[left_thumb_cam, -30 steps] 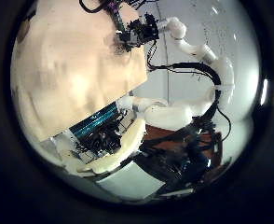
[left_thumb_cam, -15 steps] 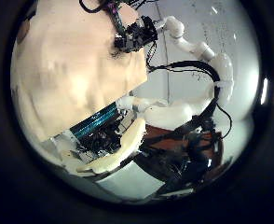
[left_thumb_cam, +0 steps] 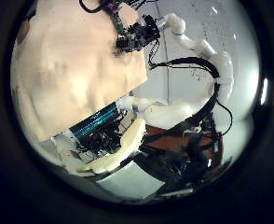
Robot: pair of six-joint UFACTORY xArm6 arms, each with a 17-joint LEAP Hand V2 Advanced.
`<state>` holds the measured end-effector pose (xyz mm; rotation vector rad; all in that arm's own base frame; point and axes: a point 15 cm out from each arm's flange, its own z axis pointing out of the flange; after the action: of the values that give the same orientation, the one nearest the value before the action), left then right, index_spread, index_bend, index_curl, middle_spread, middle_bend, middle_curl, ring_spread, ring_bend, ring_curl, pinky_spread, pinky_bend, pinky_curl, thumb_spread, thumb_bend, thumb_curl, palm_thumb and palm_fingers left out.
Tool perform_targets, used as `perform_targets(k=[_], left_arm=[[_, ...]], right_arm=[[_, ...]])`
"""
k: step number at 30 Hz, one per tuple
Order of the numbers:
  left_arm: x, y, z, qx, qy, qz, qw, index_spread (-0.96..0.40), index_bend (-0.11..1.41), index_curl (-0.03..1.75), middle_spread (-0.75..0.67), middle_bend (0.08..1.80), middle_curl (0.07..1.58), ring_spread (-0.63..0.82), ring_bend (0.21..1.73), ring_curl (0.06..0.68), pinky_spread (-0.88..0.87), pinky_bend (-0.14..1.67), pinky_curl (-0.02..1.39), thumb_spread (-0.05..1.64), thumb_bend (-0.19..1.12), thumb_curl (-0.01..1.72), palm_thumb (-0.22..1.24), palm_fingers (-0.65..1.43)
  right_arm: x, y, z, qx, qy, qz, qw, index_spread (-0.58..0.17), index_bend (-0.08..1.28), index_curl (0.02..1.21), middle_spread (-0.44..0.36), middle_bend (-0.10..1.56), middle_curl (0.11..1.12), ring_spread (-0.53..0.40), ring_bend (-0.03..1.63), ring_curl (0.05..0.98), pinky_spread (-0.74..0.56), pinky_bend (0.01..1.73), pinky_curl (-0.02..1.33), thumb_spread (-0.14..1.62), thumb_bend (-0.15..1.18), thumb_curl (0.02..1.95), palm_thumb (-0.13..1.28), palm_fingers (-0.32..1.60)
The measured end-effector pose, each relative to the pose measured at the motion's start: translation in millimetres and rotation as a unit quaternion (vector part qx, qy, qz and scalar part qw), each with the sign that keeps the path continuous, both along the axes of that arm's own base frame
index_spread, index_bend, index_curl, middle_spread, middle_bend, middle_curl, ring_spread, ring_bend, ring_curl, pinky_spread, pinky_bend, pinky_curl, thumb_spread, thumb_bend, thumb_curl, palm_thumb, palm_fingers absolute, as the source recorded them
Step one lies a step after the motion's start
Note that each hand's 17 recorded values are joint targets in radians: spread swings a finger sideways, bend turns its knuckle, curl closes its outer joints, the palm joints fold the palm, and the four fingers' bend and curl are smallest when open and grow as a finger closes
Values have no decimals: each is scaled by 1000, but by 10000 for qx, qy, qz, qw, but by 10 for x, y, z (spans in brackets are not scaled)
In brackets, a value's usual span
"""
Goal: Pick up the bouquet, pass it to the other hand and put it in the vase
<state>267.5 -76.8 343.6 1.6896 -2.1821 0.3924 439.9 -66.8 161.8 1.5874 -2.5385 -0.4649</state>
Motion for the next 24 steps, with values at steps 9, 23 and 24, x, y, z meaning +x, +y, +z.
perform_targets(k=[9, 23, 24], left_arm=[[-7, -15, 21, -9, -11, 12, 10000, 306, 165, 292, 485, 214, 323, 594, 476, 207, 536, 196, 306, 922, -29, 303, 360, 79], [1, -20, 20, -10, -16, 16, 10000, 306, 163, 291, 486, 211, 323, 598, 482, 208, 543, 198, 309, 920, -30, 305, 361, 82], [1, -20, 20, -10, -16, 16, 10000, 306, 163, 290, 486, 210, 323, 598, 484, 209, 543, 198, 310, 920, -30, 305, 361, 83]], right_arm=[[-10, 3, -58, 16, 2, 24, 10000, -495, 162, 765, -404, 636, 865, -368, 1150, 527, -610, 1240, 393, 685, -34, 580, 908, 806], [41, -36, -111, -3, -91, -20, 10000, -200, 161, 576, -164, 547, 777, -243, 1038, 466, -363, 1110, 287, 924, -30, 497, 804, 374], [39, -32, -116, -3, -85, -15, 10000, -191, 166, 559, -150, 550, 766, -236, 1036, 462, -351, 1103, 276, 925, -30, 492, 799, 377]])
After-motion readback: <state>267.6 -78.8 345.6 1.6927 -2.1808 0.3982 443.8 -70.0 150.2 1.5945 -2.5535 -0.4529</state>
